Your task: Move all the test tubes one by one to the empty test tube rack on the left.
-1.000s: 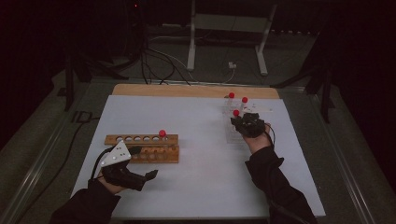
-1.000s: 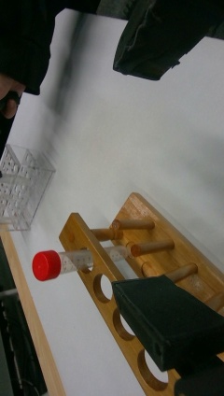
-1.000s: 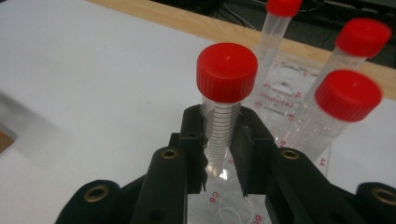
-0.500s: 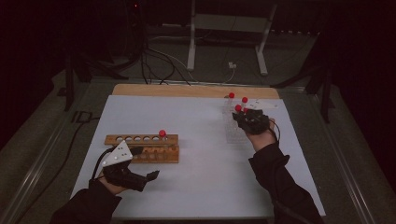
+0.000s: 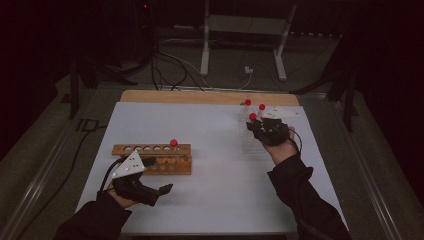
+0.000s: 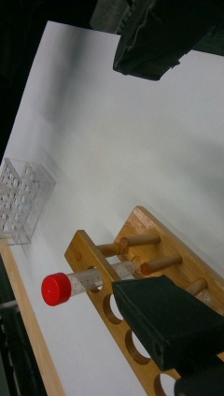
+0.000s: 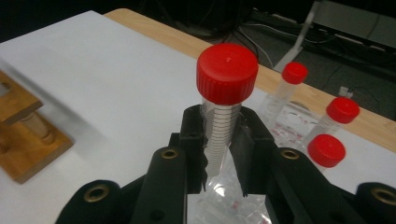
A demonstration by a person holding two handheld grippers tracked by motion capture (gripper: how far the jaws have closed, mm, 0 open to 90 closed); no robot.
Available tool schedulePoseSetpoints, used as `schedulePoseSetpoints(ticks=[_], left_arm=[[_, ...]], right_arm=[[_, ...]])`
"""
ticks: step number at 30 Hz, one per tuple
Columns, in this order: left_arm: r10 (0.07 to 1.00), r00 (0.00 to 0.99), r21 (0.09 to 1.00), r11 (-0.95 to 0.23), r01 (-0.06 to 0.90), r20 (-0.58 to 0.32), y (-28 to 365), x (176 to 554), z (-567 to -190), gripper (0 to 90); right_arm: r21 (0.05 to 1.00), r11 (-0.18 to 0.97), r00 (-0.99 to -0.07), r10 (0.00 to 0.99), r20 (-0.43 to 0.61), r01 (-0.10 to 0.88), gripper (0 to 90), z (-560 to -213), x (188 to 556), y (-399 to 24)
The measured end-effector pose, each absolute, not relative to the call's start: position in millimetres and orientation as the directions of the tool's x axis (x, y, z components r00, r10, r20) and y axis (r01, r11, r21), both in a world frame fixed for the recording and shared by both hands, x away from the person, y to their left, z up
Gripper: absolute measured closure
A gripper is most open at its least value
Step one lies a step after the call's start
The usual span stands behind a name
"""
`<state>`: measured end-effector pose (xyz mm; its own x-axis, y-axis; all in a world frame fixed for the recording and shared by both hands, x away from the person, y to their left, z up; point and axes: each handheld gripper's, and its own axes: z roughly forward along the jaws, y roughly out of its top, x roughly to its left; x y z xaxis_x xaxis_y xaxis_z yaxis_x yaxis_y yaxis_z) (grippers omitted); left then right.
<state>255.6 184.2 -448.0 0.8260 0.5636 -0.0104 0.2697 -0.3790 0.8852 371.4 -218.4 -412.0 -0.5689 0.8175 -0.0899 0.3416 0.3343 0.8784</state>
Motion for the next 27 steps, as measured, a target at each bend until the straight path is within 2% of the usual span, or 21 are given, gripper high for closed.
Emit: schedulePoseSetpoints(ticks=[13,27], left_arm=[[0.543,0.840,0.878,-0.396,0.269,-0.013,178,255,-445,0.5],[0.520,0.854,0.877,-0.405,0.260,-0.013,171,254,-444,0.5]], right_arm=[[0.868,0.365,-0.630,0.772,-0.081,0.336,75.3,-421,348,-211],[0.840,0.430,-0.734,0.677,-0.057,0.331,75.3,-440,316,-187]])
